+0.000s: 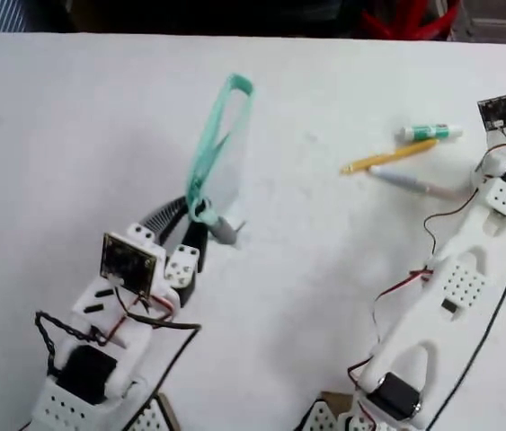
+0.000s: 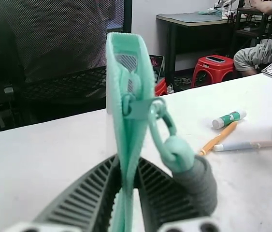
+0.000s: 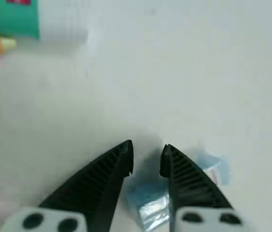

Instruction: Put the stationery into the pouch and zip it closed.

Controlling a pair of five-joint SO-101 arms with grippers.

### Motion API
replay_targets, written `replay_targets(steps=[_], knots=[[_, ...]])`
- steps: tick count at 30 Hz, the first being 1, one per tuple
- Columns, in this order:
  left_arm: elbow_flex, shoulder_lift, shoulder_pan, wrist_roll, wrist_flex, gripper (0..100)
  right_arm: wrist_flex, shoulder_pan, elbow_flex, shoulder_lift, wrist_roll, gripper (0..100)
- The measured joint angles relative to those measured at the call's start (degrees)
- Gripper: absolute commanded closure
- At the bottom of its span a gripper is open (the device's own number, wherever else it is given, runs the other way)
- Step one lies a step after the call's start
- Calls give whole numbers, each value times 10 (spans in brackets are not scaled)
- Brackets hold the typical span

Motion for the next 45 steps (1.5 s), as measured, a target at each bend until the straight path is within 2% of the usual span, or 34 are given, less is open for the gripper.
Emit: replay_targets(steps=[2, 5, 8, 12, 18, 23, 29, 32, 37, 38, 41, 45], knots=[[0, 0, 0, 0, -1, 972, 57, 3, -32, 1, 20, 870], [0, 0, 0, 0, -1, 972, 127, 4, -41, -23, 52, 735], [0, 0, 0, 0, -1, 972, 182, 15, -40, -54, 39, 654], [0, 0, 0, 0, -1, 972, 210, 42, -39, -91, -43, 654], [0, 0, 0, 0, -1, 972, 193, 46, -39, -111, -160, 654], [0, 0, 0, 0, -1, 972, 134, 52, -24, -111, -168, 654], [1, 0, 0, 0, -1, 972, 28, 50, 28, -84, -119, 655], [1, 0, 0, 0, -1, 972, -28, 50, 60, -69, -68, 700], [1, 0, 0, 0, -1, 972, -60, 52, 80, -50, 2, 967], [1, 0, 0, 0, -1, 972, -61, 53, 81, -47, 12, 991], [1, 0, 0, 0, -1, 972, -63, 60, 80, -46, 50, 978], [1, 0, 0, 0, -1, 972, -6, 67, 79, -65, 83, 981]])
